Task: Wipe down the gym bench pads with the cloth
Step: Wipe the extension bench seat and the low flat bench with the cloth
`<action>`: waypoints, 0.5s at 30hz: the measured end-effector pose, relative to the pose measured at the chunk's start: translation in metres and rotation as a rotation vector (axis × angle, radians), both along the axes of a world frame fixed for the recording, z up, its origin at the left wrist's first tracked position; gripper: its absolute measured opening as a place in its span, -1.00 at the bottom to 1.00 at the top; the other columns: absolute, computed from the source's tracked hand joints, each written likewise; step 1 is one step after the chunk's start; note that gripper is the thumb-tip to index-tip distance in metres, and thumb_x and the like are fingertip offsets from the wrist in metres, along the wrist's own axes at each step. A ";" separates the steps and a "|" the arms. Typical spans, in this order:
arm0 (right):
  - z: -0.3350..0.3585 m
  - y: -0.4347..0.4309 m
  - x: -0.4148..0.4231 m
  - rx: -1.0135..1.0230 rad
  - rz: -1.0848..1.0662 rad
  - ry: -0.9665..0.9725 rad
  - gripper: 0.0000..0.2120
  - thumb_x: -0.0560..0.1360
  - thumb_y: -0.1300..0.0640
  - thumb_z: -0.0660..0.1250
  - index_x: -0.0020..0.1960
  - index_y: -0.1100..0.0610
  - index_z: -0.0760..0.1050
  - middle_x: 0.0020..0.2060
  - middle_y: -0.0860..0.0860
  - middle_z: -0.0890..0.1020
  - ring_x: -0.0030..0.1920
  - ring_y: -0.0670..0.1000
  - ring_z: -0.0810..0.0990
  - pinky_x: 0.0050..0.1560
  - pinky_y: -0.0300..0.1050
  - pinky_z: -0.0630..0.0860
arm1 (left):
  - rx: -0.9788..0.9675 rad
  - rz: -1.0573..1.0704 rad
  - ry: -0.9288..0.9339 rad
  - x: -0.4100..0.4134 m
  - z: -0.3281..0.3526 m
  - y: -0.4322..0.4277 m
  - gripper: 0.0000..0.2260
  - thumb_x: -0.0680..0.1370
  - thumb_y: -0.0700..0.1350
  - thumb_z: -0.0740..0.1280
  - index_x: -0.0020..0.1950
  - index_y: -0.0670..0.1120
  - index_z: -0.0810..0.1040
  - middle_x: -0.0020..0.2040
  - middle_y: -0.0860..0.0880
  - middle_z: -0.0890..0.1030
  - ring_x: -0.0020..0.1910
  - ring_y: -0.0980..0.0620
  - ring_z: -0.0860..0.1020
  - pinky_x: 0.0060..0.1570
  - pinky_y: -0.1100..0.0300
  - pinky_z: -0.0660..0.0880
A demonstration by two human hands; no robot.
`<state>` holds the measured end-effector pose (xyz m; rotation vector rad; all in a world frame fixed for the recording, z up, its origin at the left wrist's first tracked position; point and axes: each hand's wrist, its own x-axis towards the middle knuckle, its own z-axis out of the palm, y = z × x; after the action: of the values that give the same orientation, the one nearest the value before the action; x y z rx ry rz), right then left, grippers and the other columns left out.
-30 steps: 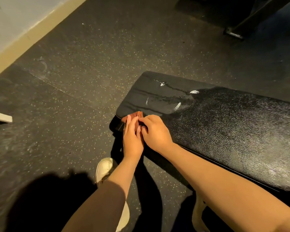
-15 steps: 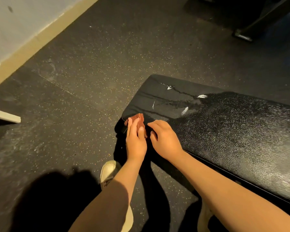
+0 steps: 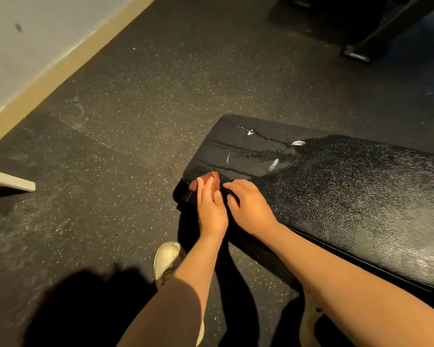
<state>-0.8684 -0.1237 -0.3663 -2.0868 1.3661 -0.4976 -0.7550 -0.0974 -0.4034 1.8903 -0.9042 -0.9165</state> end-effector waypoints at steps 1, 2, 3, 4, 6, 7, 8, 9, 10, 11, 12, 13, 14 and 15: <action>0.002 0.003 -0.003 0.010 -0.018 -0.004 -0.69 0.57 0.22 0.26 0.30 0.18 0.54 0.14 0.06 0.59 0.23 0.08 0.48 0.29 -0.02 0.43 | -0.003 -0.036 -0.002 -0.009 0.003 0.006 -0.60 0.69 -0.23 0.16 0.54 -0.01 0.37 0.63 -0.02 0.15 0.58 0.04 0.16 0.53 0.06 0.18; 0.005 0.007 -0.008 0.018 -0.033 0.002 -0.69 0.57 0.22 0.26 0.30 0.18 0.54 0.14 0.06 0.59 0.23 0.08 0.49 0.30 -0.01 0.43 | 0.010 -0.073 -0.012 -0.015 0.005 0.011 -0.60 0.70 -0.21 0.15 0.53 0.02 0.38 0.62 0.02 0.17 0.56 0.02 0.16 0.53 0.03 0.18; 0.008 0.011 -0.013 0.023 -0.048 0.015 -0.68 0.57 0.21 0.26 0.30 0.17 0.54 0.15 0.06 0.59 0.25 0.08 0.48 0.31 0.01 0.44 | 0.038 -0.113 -0.039 -0.020 0.010 0.014 -0.61 0.70 -0.19 0.16 0.51 0.05 0.39 0.61 0.05 0.19 0.55 0.00 0.15 0.53 0.03 0.17; 0.012 0.015 -0.019 0.027 -0.061 0.026 -0.68 0.57 0.22 0.26 0.31 0.17 0.53 0.17 0.06 0.58 0.26 0.08 0.48 0.31 0.01 0.44 | 0.057 -0.150 -0.076 -0.022 0.012 0.015 -0.62 0.70 -0.18 0.17 0.49 0.08 0.42 0.59 0.09 0.23 0.52 -0.02 0.14 0.52 0.04 0.18; 0.022 0.023 -0.030 0.041 -0.085 0.031 -0.66 0.58 0.25 0.25 0.34 0.17 0.52 0.20 0.06 0.56 0.26 0.05 0.49 0.30 -0.09 0.42 | 0.055 -0.222 -0.152 -0.019 0.020 0.012 -0.65 0.68 -0.18 0.21 0.45 0.07 0.47 0.54 0.10 0.31 0.47 -0.02 0.20 0.48 0.10 0.22; 0.028 0.026 -0.033 0.042 -0.084 0.020 -0.65 0.58 0.27 0.24 0.34 0.17 0.51 0.22 0.05 0.56 0.26 0.03 0.49 0.28 -0.17 0.40 | 0.027 -0.246 -0.162 -0.017 0.025 0.010 -0.65 0.66 -0.18 0.23 0.43 0.04 0.49 0.52 0.08 0.35 0.45 0.00 0.27 0.47 0.13 0.25; 0.034 0.028 -0.036 0.032 -0.073 -0.001 -0.64 0.58 0.30 0.22 0.35 0.18 0.51 0.24 0.05 0.55 0.27 0.01 0.48 0.27 -0.24 0.36 | -0.019 -0.258 -0.140 -0.015 0.028 0.008 -0.66 0.65 -0.19 0.26 0.42 0.01 0.51 0.50 0.07 0.36 0.42 0.04 0.33 0.45 0.18 0.29; 0.039 0.029 -0.038 0.011 -0.061 -0.022 -0.63 0.57 0.33 0.22 0.35 0.19 0.50 0.26 0.06 0.55 0.28 0.01 0.48 0.27 -0.27 0.34 | -0.046 -0.267 -0.095 -0.017 0.036 0.006 -0.65 0.64 -0.21 0.27 0.42 -0.01 0.51 0.48 0.07 0.34 0.38 0.11 0.37 0.38 0.28 0.31; 0.043 0.029 -0.040 -0.019 -0.056 -0.036 -0.63 0.57 0.33 0.22 0.36 0.20 0.51 0.29 0.07 0.54 0.30 0.01 0.47 0.30 -0.25 0.35 | -0.061 -0.277 -0.058 -0.020 0.043 0.003 -0.65 0.64 -0.22 0.28 0.43 -0.02 0.49 0.47 0.07 0.31 0.33 0.18 0.38 0.30 0.40 0.29; 0.043 0.026 -0.042 -0.043 -0.075 -0.042 -0.64 0.58 0.32 0.23 0.36 0.20 0.51 0.32 0.08 0.52 0.32 0.02 0.47 0.34 -0.19 0.38 | -0.068 -0.294 -0.035 -0.025 0.049 0.000 -0.64 0.65 -0.22 0.27 0.45 -0.03 0.47 0.47 0.06 0.30 0.30 0.22 0.37 0.26 0.45 0.27; 0.044 0.022 -0.044 -0.062 -0.117 -0.041 -0.64 0.59 0.30 0.23 0.36 0.21 0.51 0.36 0.09 0.49 0.36 0.04 0.45 0.38 -0.11 0.39 | -0.063 -0.316 -0.010 -0.032 0.053 -0.002 -0.63 0.67 -0.20 0.24 0.48 -0.03 0.43 0.47 0.04 0.29 0.30 0.22 0.37 0.26 0.45 0.25; 0.042 0.018 -0.046 -0.072 -0.165 -0.042 -0.65 0.59 0.29 0.23 0.36 0.19 0.52 0.39 0.09 0.46 0.39 0.04 0.41 0.41 -0.06 0.37 | -0.048 -0.330 0.010 -0.038 0.057 -0.004 -0.63 0.69 -0.17 0.20 0.50 -0.04 0.40 0.48 0.03 0.31 0.34 0.19 0.37 0.28 0.42 0.24; 0.040 0.015 -0.048 -0.075 -0.189 -0.044 -0.64 0.58 0.29 0.23 0.36 0.17 0.52 0.42 0.08 0.42 0.43 0.03 0.37 0.44 -0.05 0.34 | -0.043 -0.337 0.030 -0.041 0.058 -0.006 -0.63 0.71 -0.15 0.15 0.52 -0.04 0.38 0.48 0.01 0.34 0.39 0.15 0.37 0.29 0.41 0.24; 0.039 0.012 -0.049 -0.068 -0.175 -0.043 -0.61 0.57 0.30 0.23 0.37 0.15 0.50 0.45 0.08 0.39 0.46 0.04 0.32 0.47 -0.05 0.30 | -0.043 -0.336 0.056 -0.043 0.060 -0.006 -0.64 0.72 -0.15 0.10 0.53 -0.04 0.37 0.47 0.00 0.38 0.42 0.11 0.38 0.27 0.43 0.26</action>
<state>-0.9174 -0.1114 -0.3269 -2.0075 1.5345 -0.6663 -0.7982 -0.1037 -0.3438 1.6958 -1.2213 -1.1317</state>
